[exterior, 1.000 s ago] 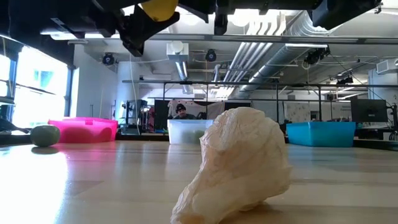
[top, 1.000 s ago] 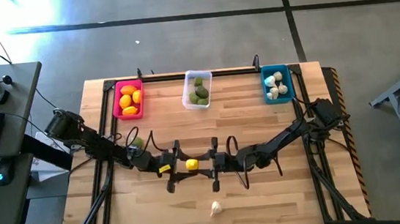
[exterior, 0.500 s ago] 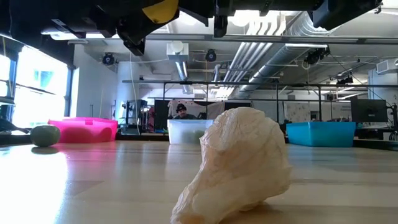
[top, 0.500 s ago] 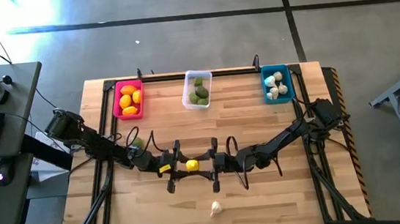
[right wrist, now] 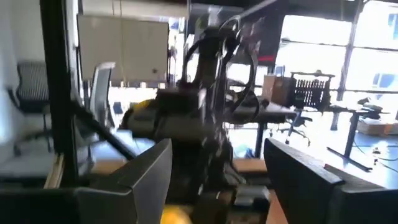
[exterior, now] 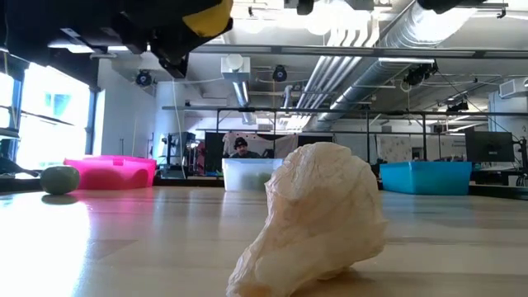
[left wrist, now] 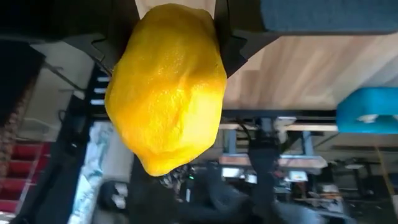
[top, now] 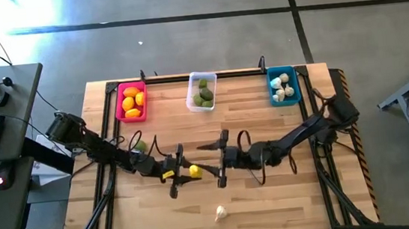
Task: Sort produce into baskets
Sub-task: Put the lemon into the pink bin
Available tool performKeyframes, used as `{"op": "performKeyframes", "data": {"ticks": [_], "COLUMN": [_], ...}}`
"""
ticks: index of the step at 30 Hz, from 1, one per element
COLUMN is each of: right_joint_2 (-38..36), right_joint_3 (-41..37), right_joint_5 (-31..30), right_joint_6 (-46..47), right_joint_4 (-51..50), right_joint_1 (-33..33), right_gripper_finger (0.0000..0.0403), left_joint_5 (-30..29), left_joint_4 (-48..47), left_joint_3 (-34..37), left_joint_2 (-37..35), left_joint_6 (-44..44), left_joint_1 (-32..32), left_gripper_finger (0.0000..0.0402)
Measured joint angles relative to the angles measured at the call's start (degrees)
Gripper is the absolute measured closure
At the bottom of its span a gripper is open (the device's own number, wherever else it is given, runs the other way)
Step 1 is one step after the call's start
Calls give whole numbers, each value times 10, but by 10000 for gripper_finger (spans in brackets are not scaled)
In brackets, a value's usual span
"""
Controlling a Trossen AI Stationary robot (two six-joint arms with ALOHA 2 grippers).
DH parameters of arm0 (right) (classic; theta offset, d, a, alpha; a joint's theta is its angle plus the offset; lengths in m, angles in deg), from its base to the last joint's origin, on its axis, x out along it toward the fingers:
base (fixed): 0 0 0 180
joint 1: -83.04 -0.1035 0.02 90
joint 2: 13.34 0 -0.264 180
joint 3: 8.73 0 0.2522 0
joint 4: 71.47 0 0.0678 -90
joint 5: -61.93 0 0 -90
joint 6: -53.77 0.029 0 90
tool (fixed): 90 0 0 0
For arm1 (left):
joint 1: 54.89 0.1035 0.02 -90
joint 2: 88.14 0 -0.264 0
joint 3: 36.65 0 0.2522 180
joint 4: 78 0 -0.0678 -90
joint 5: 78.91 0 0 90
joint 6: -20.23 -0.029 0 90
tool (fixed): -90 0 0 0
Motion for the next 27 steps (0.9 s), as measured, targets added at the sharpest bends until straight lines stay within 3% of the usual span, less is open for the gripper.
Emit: {"op": "performKeyframes", "data": {"ticks": [5, 12, 17, 27], "right_joint_2": [-22, -21, -21, -21], "right_joint_3": [-1, -1, -1, -1], "right_joint_5": [-37, -86, -87, -86], "right_joint_6": [-22, -16, -6, 26], "right_joint_4": [-43, -82, -94, -117], "right_joint_1": [-15, -33, -36, -36], "right_gripper_finger": [160, 176, 186, 197], "left_joint_5": [-59, -118, -196, -226], "left_joint_4": [-10, -156, -344, -805], "left_joint_3": [0, 0, 0, 0], "left_joint_2": [-1, -66, -155, -341], "left_joint_6": [13, 68, 114, 287], "left_joint_1": [2, 30, 61, 195], "left_gripper_finger": [280, 282, 283, 283]}}
